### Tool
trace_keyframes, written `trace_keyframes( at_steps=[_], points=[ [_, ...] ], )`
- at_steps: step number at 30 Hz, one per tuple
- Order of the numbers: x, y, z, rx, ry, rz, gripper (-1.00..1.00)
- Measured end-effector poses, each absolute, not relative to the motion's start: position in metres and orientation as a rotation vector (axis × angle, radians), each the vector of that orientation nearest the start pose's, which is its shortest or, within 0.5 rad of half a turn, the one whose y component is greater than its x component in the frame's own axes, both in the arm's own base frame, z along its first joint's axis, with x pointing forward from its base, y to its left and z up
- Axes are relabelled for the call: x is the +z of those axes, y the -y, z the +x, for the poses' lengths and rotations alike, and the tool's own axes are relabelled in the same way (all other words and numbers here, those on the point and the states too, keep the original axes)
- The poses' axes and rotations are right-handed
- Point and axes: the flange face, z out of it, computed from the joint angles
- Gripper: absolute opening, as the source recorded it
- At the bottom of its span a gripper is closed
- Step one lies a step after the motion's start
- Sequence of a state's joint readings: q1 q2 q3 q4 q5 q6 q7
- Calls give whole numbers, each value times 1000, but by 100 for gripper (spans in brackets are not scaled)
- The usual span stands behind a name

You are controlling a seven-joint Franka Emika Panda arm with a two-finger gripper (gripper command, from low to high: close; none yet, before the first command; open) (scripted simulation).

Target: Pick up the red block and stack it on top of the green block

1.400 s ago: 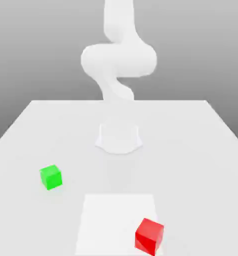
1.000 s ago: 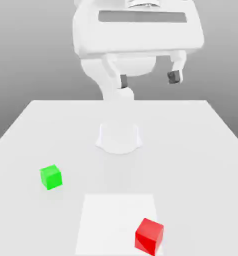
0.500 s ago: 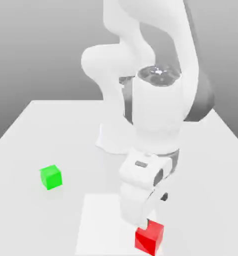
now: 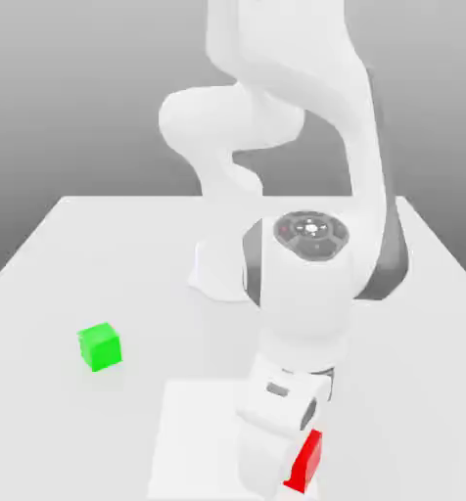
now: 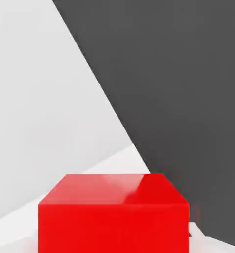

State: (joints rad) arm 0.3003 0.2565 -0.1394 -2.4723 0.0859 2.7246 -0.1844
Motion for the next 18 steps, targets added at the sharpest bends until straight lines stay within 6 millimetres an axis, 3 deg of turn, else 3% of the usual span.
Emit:
trace_keyframes(
  at_steps=[1,3,6,10,18],
  points=[
    [204,-66,471,2,423,-3114,-100],
    [220,-32,466,2,418,-3129,-100],
    [238,36,448,8,372,-3154,-100],
    [253,118,406,26,313,-3173,-100],
    [258,192,310,42,378,-3149,-100]
  ],
)
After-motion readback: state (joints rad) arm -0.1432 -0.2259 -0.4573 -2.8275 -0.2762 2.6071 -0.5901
